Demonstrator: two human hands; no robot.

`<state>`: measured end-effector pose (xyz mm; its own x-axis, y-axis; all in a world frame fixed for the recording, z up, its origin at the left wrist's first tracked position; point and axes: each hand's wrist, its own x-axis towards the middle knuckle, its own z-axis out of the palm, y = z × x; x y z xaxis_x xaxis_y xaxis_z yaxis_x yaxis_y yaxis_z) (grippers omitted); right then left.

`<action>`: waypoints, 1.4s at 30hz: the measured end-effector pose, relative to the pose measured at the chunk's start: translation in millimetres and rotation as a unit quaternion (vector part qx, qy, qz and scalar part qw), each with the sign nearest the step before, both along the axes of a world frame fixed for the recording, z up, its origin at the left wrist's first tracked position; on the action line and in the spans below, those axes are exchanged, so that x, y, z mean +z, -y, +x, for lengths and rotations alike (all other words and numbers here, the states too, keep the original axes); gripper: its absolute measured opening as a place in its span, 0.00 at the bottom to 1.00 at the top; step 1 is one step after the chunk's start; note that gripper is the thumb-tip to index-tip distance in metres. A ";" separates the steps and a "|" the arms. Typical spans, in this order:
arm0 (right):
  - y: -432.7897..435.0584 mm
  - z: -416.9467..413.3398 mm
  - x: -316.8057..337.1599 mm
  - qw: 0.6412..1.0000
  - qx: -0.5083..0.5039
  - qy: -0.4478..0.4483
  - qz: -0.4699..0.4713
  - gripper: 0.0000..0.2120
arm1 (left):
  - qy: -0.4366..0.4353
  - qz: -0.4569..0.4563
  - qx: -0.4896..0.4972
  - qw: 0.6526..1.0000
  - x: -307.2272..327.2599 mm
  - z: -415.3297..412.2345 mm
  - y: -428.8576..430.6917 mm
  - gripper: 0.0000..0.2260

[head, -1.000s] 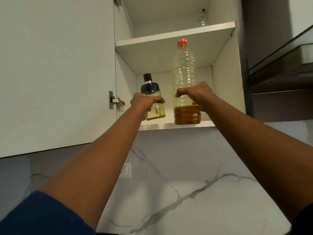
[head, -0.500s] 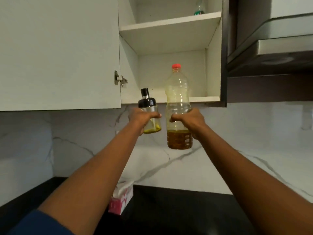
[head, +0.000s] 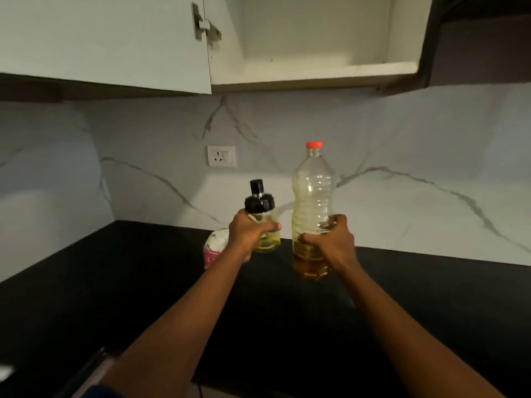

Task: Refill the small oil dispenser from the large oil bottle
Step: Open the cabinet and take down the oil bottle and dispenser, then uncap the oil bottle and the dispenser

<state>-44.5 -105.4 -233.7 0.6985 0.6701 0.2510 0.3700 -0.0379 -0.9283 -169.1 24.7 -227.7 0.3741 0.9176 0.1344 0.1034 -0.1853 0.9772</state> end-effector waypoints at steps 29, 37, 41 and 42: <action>-166.1 54.7 -192.2 0.991 -0.012 -0.099 -0.093 0.41 | -0.119 -0.092 0.054 0.987 -240.4 61.2 -142.5 0.37; -175.7 66.6 -199.4 0.989 0.004 -0.107 -0.106 0.43 | -0.104 -0.096 0.051 0.989 -245.2 67.8 -151.8 0.38; -174.4 69.8 -200.5 0.990 0.022 -0.098 -0.101 0.45 | -0.091 -0.101 0.052 0.989 -241.2 68.5 -149.4 0.40; -172.6 70.5 -200.3 0.990 0.031 -0.098 -0.093 0.45 | -0.089 -0.099 0.047 0.990 -239.3 68.1 -149.0 0.42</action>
